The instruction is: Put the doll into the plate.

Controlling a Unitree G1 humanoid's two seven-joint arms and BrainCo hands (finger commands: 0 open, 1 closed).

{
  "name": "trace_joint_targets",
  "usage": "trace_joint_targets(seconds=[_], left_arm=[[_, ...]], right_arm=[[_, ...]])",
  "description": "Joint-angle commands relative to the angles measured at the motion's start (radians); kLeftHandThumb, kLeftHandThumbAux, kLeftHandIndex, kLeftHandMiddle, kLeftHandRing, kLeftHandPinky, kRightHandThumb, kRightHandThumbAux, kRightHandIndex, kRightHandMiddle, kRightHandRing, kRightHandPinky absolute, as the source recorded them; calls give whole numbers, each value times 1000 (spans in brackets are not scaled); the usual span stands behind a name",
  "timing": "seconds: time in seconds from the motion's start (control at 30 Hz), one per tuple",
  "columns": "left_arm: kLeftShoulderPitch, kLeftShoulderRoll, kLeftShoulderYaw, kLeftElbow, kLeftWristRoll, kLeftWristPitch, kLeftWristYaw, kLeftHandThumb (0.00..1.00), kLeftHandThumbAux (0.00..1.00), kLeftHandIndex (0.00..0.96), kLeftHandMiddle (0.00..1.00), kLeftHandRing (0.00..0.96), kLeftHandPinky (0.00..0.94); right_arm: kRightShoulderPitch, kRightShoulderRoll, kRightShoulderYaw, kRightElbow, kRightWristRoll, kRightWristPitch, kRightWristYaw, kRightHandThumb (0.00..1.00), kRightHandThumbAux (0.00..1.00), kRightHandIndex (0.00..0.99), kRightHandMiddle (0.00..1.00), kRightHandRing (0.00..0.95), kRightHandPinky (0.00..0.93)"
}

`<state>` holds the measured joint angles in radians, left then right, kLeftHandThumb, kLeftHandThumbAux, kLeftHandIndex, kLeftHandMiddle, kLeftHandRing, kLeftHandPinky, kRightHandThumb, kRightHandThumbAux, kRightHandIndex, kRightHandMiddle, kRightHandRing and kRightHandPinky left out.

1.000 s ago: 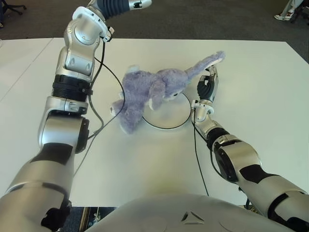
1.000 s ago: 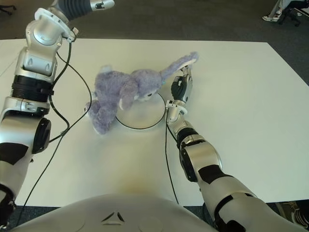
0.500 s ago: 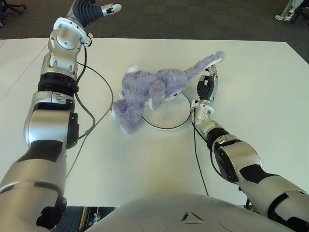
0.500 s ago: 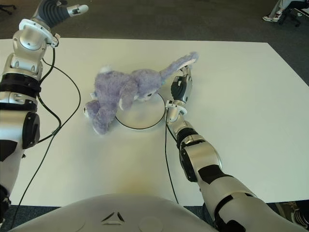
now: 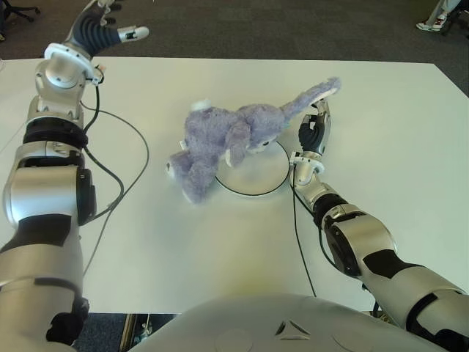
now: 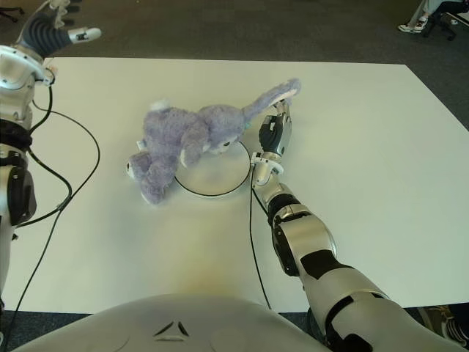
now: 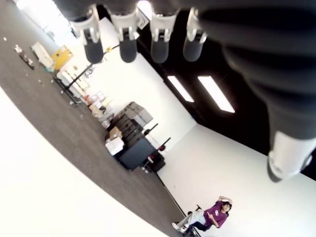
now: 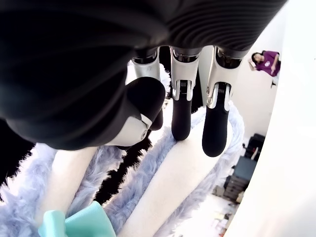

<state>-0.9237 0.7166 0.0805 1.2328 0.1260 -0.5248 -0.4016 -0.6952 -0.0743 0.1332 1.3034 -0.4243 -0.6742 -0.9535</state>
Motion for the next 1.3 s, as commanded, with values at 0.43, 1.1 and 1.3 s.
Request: trace_joint_targets(seconds=[0.43,1.1,1.3], left_arm=[[152,-298,47,113,-31,192,104,0,475,0,0,0,0],[230,-588,163,134,-122,249,206,0,530,0,0,0,0],[266,-620,193,133,-140,243,216,0,527,0,0,0,0]], right_arm=[[92,14,1,39,-8,-13,19,1000,742,287,180,198,418],[162,28,-87,40,108,-171,188,1000,743,207,148,205,411],[200,39,-161,43,188,-174,333,1000,745,184,126,196,396]])
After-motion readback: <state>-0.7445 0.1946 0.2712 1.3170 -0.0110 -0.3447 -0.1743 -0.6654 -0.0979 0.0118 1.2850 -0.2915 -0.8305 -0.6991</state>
